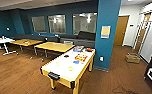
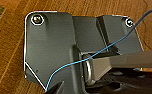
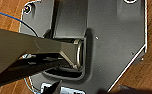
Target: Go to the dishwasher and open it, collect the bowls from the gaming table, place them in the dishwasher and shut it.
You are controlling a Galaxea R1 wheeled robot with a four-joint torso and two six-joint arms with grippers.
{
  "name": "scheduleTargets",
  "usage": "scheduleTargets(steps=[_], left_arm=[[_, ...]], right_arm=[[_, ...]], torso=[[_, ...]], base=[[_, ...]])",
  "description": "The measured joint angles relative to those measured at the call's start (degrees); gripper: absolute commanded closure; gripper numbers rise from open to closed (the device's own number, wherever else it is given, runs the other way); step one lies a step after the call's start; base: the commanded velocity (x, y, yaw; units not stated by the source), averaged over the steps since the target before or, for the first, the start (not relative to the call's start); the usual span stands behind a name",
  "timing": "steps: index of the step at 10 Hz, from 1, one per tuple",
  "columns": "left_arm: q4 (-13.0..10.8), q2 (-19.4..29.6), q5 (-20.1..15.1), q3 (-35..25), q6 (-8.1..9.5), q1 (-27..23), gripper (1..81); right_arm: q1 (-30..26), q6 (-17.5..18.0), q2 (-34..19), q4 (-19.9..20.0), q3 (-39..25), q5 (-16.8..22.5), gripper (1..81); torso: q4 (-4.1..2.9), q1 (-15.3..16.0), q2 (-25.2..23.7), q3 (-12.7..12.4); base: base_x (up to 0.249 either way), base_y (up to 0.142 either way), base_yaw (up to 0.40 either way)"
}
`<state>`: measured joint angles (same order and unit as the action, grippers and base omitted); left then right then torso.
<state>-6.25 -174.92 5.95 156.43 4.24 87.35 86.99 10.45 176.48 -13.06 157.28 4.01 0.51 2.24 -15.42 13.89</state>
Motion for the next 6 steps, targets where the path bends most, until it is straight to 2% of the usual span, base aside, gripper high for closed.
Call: scheduleTargets(steps=[6], left_arm=[[0.0, 0.0, 0.0, 0.0, 0.0, 0.0, 1.0]], right_arm=[[0.0, 0.0, 0.0, 0.0, 0.0, 0.0, 1.0]], torso=[[0.0, 0.0, 0.0, 0.0]], base=[[0.103, 0.099, 0.0]])
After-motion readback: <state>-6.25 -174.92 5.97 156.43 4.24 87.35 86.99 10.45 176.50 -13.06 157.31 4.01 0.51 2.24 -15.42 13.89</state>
